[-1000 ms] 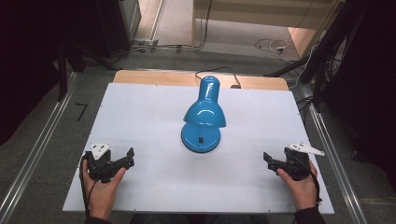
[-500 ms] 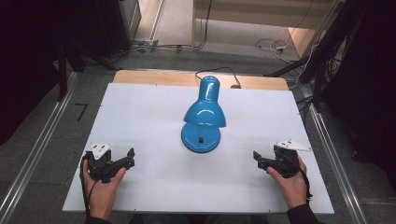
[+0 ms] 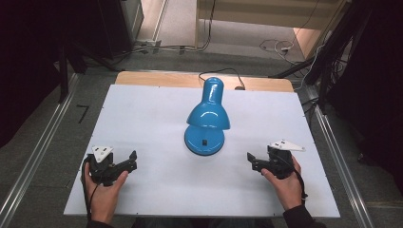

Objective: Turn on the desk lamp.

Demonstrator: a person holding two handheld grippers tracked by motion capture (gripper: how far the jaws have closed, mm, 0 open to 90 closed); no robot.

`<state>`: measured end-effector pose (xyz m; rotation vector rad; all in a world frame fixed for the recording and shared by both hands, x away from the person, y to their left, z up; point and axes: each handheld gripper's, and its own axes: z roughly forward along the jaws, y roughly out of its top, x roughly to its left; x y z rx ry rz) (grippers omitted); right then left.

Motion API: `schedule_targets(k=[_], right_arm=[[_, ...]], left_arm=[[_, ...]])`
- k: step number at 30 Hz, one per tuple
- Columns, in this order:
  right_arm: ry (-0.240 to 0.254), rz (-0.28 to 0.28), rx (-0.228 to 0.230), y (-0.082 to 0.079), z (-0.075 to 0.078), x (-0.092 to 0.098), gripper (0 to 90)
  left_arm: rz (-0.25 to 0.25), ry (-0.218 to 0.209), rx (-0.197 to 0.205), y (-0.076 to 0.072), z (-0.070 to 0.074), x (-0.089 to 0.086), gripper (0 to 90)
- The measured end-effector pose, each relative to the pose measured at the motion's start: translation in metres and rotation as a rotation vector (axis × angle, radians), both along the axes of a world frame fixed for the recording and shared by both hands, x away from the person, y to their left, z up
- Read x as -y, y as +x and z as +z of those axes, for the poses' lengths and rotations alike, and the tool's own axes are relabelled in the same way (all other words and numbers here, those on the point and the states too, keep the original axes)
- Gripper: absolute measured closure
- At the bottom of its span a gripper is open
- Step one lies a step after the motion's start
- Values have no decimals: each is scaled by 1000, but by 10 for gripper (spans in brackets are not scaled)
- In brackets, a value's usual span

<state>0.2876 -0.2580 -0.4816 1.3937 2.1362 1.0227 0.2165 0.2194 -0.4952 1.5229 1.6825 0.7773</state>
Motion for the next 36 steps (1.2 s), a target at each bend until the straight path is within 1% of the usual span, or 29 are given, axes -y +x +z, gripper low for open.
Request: schedule_targets(k=[5,13,20,23,24,26,31,32,36], right_arm=[[-11,31,-1,1,-1,-12,121],[-10,52,-6,3,-1,-25,122],[0,66,-9,5,-2,-34,127],[3,79,-12,7,-4,-43,134],[3,79,-12,7,-4,-43,134],[4,86,-10,8,-4,-51,134],[20,96,-9,10,-5,-60,135],[22,102,-9,11,-6,-65,141],[36,105,-18,12,-7,-72,156]], left_arm=[[2,-1,-2,0,0,-1,99],[1,-4,-4,0,0,-1,99],[0,-4,-4,0,0,-1,100],[-4,-1,-11,0,-1,-1,101],[-3,0,-10,1,-1,-1,101],[-4,-1,-10,1,-1,-1,101],[2,-6,-10,0,-1,-1,102],[1,-7,-10,0,-1,-2,102],[1,-7,-11,0,-1,-2,102]])
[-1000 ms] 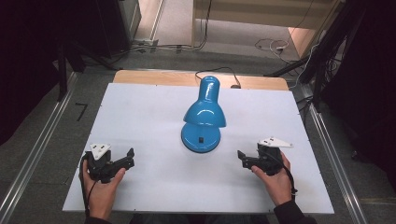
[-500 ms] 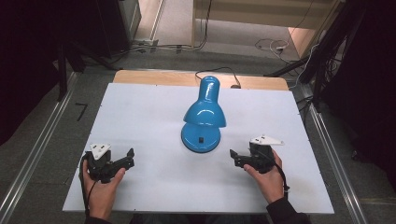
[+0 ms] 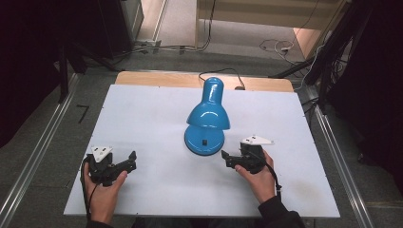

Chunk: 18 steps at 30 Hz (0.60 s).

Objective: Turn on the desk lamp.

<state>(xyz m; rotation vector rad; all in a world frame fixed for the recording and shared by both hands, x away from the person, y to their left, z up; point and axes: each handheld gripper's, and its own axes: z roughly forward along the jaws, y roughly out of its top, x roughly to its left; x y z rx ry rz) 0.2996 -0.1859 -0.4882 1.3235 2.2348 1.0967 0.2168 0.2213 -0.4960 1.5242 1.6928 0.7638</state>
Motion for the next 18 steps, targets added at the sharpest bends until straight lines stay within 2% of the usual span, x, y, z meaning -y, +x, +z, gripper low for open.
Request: schedule_targets(k=[9,12,13,14,15,16,18], right_arm=[[-27,20,31,0,2,-18,234],[-32,27,74,-2,5,-26,342],[-32,27,74,-2,5,-26,342],[-17,37,87,-3,6,-29,413],[-17,37,87,-3,6,-29,413],[-10,43,98,-3,7,-32,472],[10,51,92,-2,8,-35,536]], left_arm=[[0,-5,2,0,0,0,102],[2,-7,3,0,0,-1,104],[2,-7,3,0,0,-1,104],[3,-6,2,0,0,-1,104],[3,-6,2,0,0,-1,104],[2,-6,2,0,0,-1,104],[0,-7,4,0,0,-1,104]])
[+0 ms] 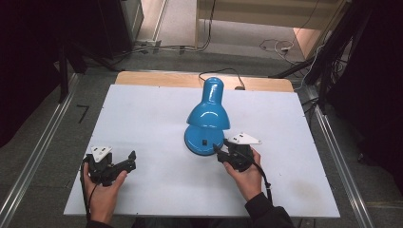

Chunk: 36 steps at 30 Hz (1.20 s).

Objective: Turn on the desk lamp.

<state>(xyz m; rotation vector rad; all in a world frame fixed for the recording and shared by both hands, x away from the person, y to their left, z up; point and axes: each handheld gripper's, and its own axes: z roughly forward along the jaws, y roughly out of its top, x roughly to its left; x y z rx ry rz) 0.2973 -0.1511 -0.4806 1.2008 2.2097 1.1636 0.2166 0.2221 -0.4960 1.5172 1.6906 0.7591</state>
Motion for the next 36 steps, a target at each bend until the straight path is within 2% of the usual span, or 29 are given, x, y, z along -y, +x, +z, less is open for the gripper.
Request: schedule_targets(k=[3,6,7,11,12,14,18,22,36], right_arm=[[11,8,8,1,1,-4,633],[10,16,5,1,2,-7,671],[4,24,10,1,2,-10,722],[4,27,19,3,1,-15,784],[8,26,22,4,0,-17,840],[19,24,12,5,-1,-18,873],[28,23,16,8,-3,-19,875],[40,21,1,12,-8,-23,875],[25,28,-7,19,-14,-35,875]], left_arm=[[0,-1,-1,0,0,0,104],[1,0,0,0,0,0,104],[-1,0,-2,1,0,-1,104],[-2,0,-2,1,0,0,104],[-4,0,-3,0,0,0,104],[-7,-1,-5,0,0,0,105],[-8,0,-4,1,0,0,105],[-10,-2,-6,1,-1,0,105],[-11,-10,-4,1,-1,-1,105]])
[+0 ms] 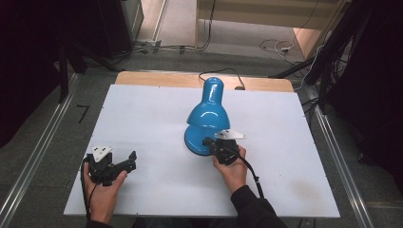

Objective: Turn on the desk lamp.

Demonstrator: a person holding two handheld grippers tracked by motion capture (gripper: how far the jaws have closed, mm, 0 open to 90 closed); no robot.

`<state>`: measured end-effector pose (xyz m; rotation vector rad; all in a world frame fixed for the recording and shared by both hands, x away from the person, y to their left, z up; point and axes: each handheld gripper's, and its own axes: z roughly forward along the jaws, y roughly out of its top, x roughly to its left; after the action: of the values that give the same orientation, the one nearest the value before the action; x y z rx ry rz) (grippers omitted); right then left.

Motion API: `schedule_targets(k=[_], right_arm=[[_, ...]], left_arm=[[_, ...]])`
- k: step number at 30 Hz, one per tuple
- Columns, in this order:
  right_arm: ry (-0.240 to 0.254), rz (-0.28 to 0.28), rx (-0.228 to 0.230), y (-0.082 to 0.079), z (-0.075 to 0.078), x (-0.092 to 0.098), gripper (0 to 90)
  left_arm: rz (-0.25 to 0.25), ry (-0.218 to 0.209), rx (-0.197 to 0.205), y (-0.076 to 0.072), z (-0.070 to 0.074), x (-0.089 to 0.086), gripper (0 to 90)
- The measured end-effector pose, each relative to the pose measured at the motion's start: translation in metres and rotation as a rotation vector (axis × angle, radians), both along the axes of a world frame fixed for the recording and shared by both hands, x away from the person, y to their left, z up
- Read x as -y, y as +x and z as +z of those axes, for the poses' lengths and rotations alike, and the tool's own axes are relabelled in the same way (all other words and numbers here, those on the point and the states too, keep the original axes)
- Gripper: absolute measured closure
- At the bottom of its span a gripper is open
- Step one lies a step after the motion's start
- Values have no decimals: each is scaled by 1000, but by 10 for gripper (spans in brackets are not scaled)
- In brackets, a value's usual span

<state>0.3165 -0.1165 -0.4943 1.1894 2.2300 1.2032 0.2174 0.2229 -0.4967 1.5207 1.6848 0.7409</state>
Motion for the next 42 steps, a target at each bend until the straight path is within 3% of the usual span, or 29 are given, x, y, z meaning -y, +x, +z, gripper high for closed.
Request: schedule_targets(k=[23,42], right_arm=[[-8,6,-13,6,-3,-4,875],[-15,8,18,1,-6,-6,877]], left_arm=[[3,0,-3,0,-1,0,105],[6,4,-2,0,0,0,120]])
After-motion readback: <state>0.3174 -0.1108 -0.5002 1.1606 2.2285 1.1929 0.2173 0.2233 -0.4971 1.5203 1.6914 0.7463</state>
